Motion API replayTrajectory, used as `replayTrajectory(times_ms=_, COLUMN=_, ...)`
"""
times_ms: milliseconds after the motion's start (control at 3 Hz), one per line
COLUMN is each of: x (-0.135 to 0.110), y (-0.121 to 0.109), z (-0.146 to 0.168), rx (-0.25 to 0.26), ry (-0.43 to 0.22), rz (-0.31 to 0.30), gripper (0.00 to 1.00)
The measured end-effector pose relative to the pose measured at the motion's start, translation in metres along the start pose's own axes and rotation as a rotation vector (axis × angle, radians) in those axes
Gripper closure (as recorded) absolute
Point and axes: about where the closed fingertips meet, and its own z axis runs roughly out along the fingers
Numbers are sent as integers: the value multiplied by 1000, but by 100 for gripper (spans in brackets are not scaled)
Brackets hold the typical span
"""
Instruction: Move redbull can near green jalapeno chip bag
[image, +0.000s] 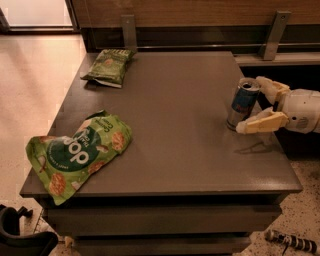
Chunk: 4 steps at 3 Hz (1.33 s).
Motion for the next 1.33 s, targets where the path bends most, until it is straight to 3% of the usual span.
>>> replayTrajectory(times_ms=333, x=1, y=1, z=3, rx=-7, ry=-5, rz=3, gripper=14)
replayTrajectory(times_ms=667, x=0, y=2, z=6, rx=-11, ry=-6, rz=2, gripper=37)
replayTrajectory(times_ms=1000, x=-1, y=3, z=9, rx=-17, ry=-8, rz=1, gripper=68)
replayTrajectory(times_ms=1333, x=-2, y=4, z=11, rx=-21, ry=-8, rz=0, gripper=93)
